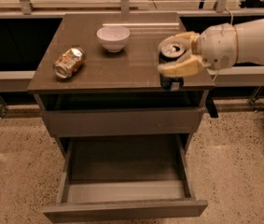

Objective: Place pepsi can into middle drawer

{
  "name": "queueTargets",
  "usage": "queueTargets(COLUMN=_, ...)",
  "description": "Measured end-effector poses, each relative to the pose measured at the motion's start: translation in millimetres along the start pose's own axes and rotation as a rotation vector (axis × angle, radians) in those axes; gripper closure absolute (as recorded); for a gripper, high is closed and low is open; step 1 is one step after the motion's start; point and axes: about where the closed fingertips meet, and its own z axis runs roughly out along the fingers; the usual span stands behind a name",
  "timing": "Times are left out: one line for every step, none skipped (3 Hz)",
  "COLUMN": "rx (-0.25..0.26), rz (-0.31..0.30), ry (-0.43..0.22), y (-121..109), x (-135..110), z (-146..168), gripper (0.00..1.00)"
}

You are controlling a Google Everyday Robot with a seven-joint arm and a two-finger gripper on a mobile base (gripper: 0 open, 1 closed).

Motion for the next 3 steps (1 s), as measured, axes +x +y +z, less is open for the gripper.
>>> queueTargets(rx=-0.071, rz=0.129, ry=0.036, y=70, x=93, z=15, gripper=1.0)
queueTargets(rx=-0.076, rz=0.217, ry=0.058, y=98, x=157, z=37, gripper=1.0)
queueTargets(rx=-0.084, rz=0.228, ry=0.059, y=103, x=162, z=42, gripper=1.0)
